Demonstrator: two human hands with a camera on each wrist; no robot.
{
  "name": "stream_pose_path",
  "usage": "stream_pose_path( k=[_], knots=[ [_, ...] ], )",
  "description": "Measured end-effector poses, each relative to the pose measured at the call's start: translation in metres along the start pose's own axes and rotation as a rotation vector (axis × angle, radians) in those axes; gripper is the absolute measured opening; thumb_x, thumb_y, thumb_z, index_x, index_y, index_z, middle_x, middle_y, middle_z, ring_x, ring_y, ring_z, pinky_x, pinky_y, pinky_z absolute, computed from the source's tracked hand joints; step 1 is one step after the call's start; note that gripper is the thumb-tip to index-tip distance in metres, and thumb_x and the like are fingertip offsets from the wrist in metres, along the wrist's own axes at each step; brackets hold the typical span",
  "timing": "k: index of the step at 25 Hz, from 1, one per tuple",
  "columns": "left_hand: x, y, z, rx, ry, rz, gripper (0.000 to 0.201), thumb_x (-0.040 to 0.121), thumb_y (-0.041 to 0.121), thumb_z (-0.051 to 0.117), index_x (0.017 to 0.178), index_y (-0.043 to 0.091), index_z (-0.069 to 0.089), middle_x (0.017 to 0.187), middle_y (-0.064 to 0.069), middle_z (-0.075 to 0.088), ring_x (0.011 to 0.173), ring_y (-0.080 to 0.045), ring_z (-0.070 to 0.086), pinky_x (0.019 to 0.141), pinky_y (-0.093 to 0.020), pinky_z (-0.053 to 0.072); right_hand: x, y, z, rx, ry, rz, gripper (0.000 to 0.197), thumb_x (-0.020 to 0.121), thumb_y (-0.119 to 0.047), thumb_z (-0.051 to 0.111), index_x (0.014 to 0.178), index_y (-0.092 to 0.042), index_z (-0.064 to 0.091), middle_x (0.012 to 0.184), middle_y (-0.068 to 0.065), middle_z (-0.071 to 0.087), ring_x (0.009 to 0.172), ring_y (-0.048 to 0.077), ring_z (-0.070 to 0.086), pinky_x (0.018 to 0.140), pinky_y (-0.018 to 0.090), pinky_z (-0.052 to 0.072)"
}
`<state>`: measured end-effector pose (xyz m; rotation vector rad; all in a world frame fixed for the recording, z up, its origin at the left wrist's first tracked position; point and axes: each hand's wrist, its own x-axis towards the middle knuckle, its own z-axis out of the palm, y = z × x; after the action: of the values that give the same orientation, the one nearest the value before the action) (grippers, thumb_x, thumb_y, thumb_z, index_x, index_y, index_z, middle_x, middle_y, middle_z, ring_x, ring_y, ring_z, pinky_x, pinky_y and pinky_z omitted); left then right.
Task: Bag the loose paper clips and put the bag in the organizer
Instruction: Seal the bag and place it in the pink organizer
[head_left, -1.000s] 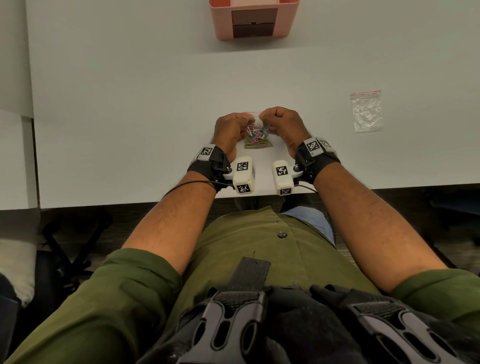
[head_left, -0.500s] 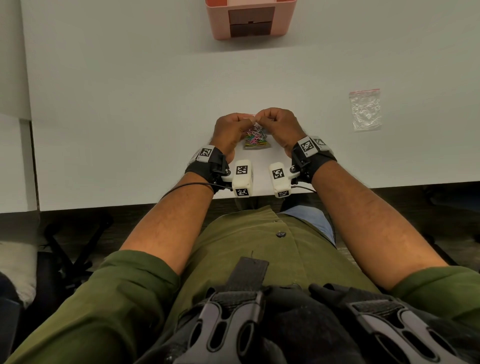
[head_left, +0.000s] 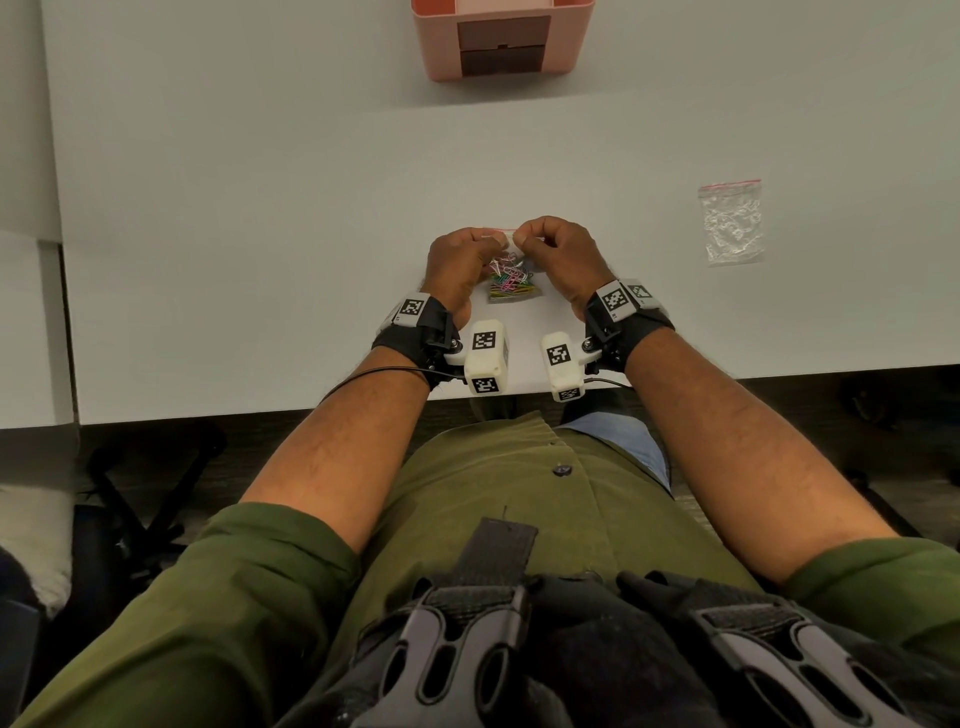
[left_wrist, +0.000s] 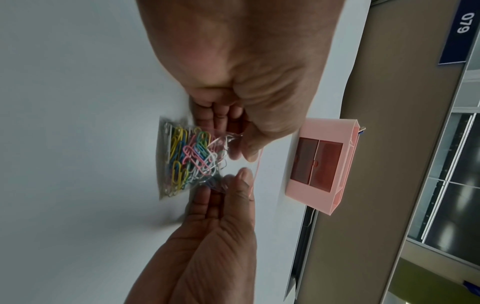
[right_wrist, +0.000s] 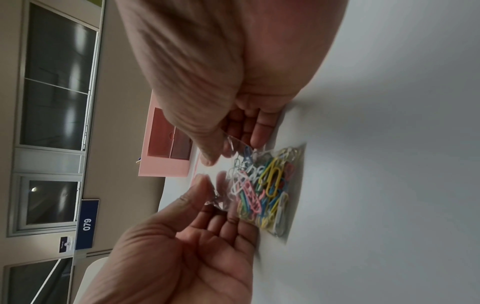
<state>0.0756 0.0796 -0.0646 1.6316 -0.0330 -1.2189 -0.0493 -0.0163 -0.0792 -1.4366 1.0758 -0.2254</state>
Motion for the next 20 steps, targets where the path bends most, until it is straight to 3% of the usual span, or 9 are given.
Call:
stream_pose_path(
  k=[4, 8, 14, 20],
  knots=[
    [-0.0014, 0.0002, 0.0014, 0.010, 0.006, 0.012, 0.009, 0.091, 0.002, 0.069, 0.098, 0.004, 0.073, 0.091, -0.012, 0.075, 0.077, -0.018, 0.072, 0.068, -0.025, 0.058, 0.0007, -0.0022, 0.0031, -0.010, 0.020, 0.029, 0.006, 0.093, -0.024, 0.065, 0.092, -0.020, 0.070, 0.092, 0.000, 0.070, 0.081, 0.014, 0.065, 0.081, 0.037, 0.056],
    [-0.0021, 0.0005, 0.0017, -0.011, 0.006, 0.003, 0.011, 0.092, 0.003, 0.068, 0.102, 0.002, 0.073, 0.093, -0.013, 0.075, 0.078, -0.018, 0.072, 0.068, -0.025, 0.059, -0.0020, -0.0044, 0.0002, 0.040, 0.019, 0.025, 0.010, 0.093, -0.021, 0.066, 0.096, -0.013, 0.071, 0.093, 0.005, 0.071, 0.080, 0.016, 0.066, 0.079, 0.036, 0.058],
    [-0.0017, 0.0015, 0.0020, -0.045, 0.013, 0.003, 0.009, 0.092, 0.001, 0.066, 0.099, 0.003, 0.072, 0.092, -0.013, 0.073, 0.076, -0.019, 0.071, 0.067, -0.026, 0.058, -0.0001, 0.0000, -0.0026, 0.049, 0.044, 0.005, 0.004, 0.091, -0.021, 0.068, 0.088, -0.020, 0.071, 0.085, 0.002, 0.070, 0.079, 0.017, 0.065, 0.087, 0.046, 0.057],
    [-0.0006, 0.0005, 0.0018, -0.036, 0.024, -0.012, 0.009, 0.092, 0.002, 0.069, 0.100, 0.002, 0.072, 0.091, -0.013, 0.073, 0.075, -0.019, 0.071, 0.065, -0.026, 0.058, -0.0011, 0.0000, -0.0036, 0.098, 0.049, 0.039, 0.005, 0.092, -0.017, 0.067, 0.091, -0.018, 0.073, 0.084, 0.001, 0.070, 0.081, 0.017, 0.064, 0.090, 0.047, 0.056]
  ],
)
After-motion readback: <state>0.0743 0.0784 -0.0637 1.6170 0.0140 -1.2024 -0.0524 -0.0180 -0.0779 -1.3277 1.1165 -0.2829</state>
